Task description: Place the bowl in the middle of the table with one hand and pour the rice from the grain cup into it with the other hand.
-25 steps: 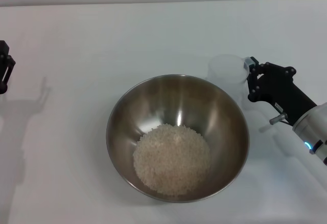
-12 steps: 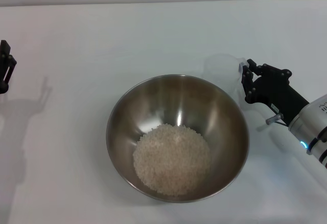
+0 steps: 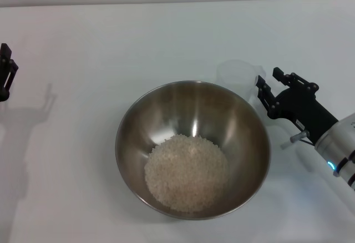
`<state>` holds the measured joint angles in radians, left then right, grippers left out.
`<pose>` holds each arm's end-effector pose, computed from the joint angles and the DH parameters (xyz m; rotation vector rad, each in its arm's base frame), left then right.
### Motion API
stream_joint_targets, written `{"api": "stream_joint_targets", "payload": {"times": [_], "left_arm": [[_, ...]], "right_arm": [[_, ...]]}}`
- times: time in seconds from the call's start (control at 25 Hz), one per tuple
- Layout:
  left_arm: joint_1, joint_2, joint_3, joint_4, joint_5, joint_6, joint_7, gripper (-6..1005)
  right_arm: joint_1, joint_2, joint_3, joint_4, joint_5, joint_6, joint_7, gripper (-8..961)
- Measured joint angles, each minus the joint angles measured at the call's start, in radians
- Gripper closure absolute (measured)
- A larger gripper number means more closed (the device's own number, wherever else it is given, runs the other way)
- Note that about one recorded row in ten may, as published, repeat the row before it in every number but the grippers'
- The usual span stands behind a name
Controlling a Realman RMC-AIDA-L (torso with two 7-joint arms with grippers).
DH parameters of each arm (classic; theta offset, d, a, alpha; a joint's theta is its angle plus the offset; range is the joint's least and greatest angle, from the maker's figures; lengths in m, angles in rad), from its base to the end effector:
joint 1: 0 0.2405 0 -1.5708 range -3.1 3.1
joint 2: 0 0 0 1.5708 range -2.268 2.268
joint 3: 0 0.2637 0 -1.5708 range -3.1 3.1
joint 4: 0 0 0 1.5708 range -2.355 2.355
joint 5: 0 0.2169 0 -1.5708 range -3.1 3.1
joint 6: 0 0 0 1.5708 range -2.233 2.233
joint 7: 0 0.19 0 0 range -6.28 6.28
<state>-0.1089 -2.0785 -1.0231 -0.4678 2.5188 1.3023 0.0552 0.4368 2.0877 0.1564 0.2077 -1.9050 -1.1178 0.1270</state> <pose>-0.3288 0.3095 -0.0066 -1.4570 -0.3943 -0.7272 0.3144 0.3428 -0.1076 -1.9551 0.5431 0.6297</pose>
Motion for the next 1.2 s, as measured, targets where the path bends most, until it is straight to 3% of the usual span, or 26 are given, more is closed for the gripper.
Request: {"api": "stream_joint_targets", "payload": {"times": [0.36,0.48,0.68,0.84,1.0,1.2], "left_arm": [[0.000,0.000,0.006,0.000,0.000,0.000,0.000,152],[0.000,0.000,0.010,0.000,0.000,0.000,0.000,152],[0.000,0.000,0.012,0.000,0.000,0.000,0.000,152],[0.000,0.000,0.012,0.002,0.000,0.000,0.000,152],[-0.001,0.001,0.005,0.010,0.000,0.000,0.000,152],[-0.005,0.003,0.003,0.012,-0.002,0.003,0.000,152]], "right_arm": [[-0.062,-0.004,-0.004,0.026,-0.003,-0.094,0.000,543],[-0.098,-0.004,-0.007,0.032,-0.003,-0.142,0.000,544],[-0.172,-0.006,0.009,0.046,0.005,-0.227,0.009,447],[-0.261,-0.007,0.055,0.041,0.008,-0.402,0.014,346],[-0.347,-0.009,0.130,0.018,0.008,-0.552,0.027,346],[-0.392,-0.005,0.215,0.003,0.009,-0.614,0.037,346]]}}
